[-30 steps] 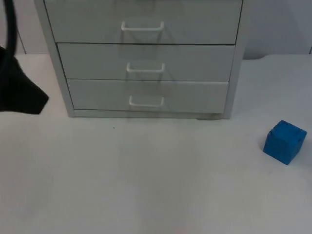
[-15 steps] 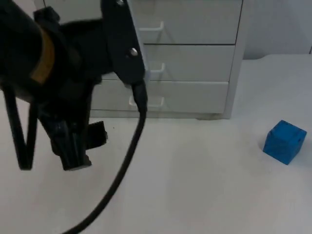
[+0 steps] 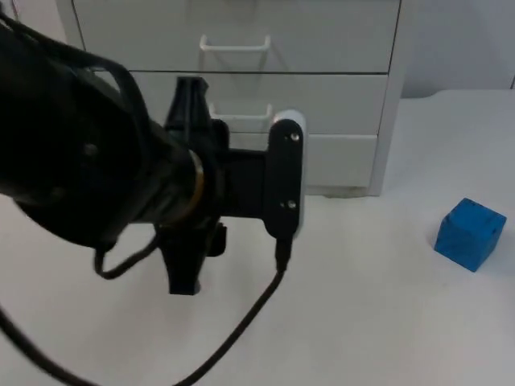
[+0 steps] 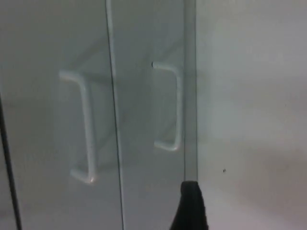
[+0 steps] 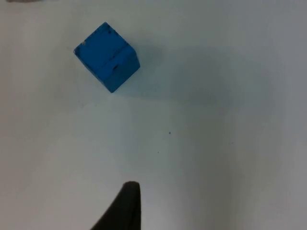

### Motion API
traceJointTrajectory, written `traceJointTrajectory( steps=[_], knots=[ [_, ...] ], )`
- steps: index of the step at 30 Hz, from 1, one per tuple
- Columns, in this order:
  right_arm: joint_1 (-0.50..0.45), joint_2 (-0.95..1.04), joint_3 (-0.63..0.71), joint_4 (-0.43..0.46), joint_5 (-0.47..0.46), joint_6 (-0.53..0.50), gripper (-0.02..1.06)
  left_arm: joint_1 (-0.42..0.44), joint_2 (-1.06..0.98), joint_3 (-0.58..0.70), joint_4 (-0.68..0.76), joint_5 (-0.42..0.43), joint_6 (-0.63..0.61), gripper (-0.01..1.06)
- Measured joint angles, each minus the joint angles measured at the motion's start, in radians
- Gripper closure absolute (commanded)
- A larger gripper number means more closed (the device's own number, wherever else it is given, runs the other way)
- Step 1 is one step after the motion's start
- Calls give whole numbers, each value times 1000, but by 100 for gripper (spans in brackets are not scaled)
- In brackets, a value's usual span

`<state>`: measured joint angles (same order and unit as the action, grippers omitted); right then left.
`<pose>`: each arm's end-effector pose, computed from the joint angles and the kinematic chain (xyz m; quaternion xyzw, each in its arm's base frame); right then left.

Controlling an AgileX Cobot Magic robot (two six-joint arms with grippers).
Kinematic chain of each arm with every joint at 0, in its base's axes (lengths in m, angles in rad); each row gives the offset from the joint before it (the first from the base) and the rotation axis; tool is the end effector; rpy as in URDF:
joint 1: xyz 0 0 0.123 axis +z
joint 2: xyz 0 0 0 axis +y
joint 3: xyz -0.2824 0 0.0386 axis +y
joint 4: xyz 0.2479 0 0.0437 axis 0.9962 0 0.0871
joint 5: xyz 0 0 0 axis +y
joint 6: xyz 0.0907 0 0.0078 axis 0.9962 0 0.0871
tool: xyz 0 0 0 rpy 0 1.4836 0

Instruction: Open the drawer with the left hand, place the block into the drawer with the right hand, then close the drawer with the left hand.

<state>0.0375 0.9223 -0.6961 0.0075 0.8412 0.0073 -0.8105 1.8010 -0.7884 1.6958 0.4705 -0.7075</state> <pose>0.1620 0.0066 0.2827 -0.0129 0.9566 0.0099 0.2909 0.2525 -0.2060 0.1403 0.6692 0.6254 0.2483 0.3152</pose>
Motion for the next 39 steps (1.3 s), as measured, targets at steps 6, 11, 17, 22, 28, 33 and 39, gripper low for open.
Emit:
traceJointTrajectory(
  steps=[6, 11, 17, 22, 28, 33, 39],
  knots=[
    [0, 0, 0, -8, -4, 0, -1, 22, 111, -85, 37, -3, -55, 46],
    [0, 0, 0, -8, -10, 0, -1, 22, 168, -148, 42, -30, -57, 46],
    [0, 0, 0, -8, -14, 0, -1, 28, 232, -218, 46, -45, -36, 47],
    [0, 0, 0, -8, -14, 0, -1, 52, 274, -261, 46, -54, -15, 50],
    [0, 0, 0, -8, -16, 0, -1, 122, 290, -284, 46, -95, 13, 50],
    [0, 0, 0, -8, -16, 0, -1, 144, 307, -303, 46, -105, 24, 50],
    [0, 0, 0, -8, -16, 0, -1, 155, 334, -323, 46, -132, 42, 50]
  ],
)
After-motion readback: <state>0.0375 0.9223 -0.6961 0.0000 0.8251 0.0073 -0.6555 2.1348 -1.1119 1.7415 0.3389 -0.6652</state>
